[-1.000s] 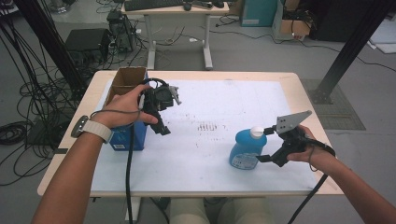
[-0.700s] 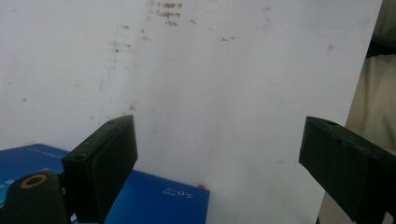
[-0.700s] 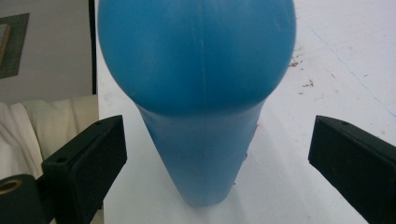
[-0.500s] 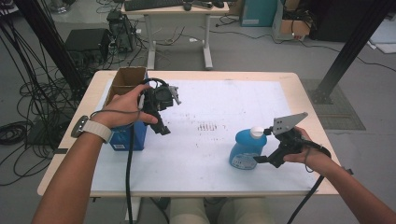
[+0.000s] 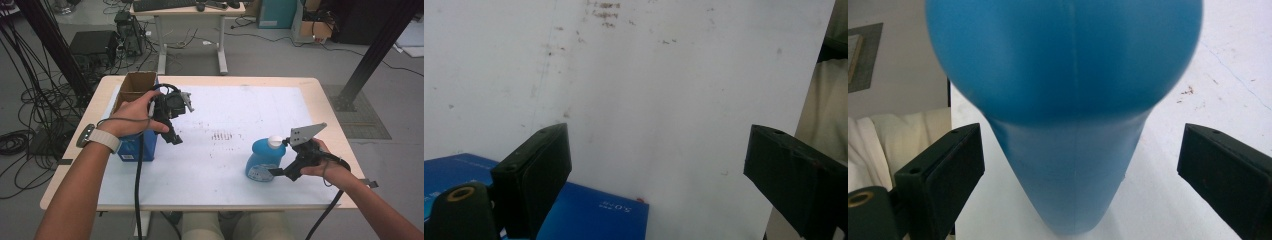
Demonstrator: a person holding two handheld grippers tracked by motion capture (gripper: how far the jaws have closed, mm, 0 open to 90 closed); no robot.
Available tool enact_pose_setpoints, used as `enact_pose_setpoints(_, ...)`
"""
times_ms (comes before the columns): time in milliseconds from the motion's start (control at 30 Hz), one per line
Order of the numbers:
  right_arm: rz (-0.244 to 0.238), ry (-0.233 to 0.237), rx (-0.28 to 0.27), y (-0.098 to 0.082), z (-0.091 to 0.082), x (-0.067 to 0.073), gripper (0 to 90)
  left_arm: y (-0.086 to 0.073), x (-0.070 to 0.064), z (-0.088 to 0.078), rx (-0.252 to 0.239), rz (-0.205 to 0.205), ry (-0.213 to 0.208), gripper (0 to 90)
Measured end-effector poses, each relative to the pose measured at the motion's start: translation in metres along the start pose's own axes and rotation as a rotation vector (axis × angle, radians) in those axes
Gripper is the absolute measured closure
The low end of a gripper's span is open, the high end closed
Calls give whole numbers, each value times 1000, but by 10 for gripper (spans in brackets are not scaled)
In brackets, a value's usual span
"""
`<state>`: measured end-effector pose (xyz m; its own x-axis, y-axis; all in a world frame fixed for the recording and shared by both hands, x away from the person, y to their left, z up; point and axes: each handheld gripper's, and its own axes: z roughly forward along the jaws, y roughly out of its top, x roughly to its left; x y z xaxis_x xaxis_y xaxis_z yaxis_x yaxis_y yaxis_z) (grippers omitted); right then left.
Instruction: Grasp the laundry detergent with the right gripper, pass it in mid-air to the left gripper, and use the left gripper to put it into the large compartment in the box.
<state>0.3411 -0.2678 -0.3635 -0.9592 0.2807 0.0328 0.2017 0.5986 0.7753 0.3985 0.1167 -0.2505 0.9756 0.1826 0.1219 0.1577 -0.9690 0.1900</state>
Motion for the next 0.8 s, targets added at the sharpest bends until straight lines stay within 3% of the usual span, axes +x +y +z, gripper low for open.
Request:
enact_pose_setpoints(100,19,-2,3,0,-1,1,55,0,0,0,-2,0,2,120)
enact_pose_setpoints(300,-4,-3,-14,-1,3,0,60,0,0,0,0,0,3,122)
enact_pose_setpoints(400,13,-3,-6,-1,4,2,60,0,0,0,0,0,2,121)
enact_pose_setpoints(800,0,-4,-33,-4,9,1,70,0,1,0,-2,-3,1,121)
